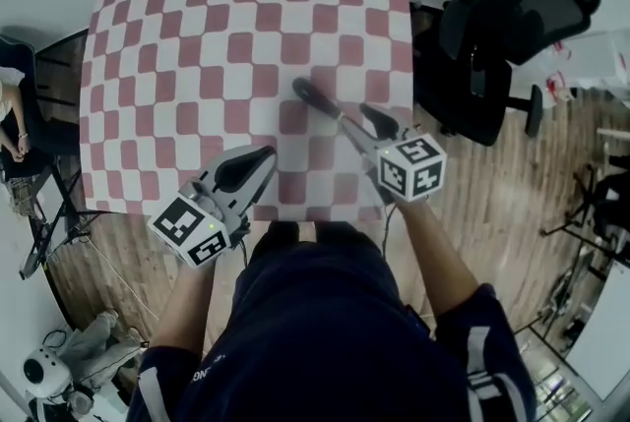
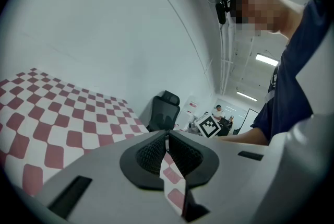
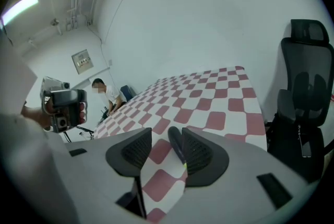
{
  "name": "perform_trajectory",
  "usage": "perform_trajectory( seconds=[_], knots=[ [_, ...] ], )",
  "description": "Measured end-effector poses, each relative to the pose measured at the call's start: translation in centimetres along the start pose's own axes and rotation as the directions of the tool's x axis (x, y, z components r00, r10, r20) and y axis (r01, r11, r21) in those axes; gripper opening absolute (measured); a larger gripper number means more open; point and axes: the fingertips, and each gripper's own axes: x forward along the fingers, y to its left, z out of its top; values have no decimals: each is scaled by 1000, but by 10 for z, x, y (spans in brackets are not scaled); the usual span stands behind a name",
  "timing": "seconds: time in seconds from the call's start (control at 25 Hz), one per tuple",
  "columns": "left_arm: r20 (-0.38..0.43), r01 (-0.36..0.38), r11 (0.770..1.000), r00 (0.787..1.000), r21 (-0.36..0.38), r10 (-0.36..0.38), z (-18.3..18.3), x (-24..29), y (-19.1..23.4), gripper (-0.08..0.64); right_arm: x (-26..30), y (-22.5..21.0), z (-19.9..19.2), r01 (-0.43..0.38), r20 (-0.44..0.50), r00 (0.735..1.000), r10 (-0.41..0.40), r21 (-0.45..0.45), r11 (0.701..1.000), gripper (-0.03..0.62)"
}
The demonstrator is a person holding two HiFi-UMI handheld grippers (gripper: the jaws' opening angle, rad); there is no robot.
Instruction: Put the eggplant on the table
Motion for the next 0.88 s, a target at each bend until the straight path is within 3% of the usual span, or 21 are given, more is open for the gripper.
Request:
perform_trajectory(
  seconds=[0.32,0.52,0.88],
  knots=[
    [19,55,997,998,58,-56,8,-13,-24,40,-67,57,31,-113,167,980,109,10,994,38],
    [35,88,991,995,102,-92,16,-19,-40,40,-101,86,53,-156,266,952,154,-13,988,28],
    [55,112,983,991,146,-121,19,-37,-64,40,-129,130,53,-178,313,930,191,-69,982,21]
  ],
)
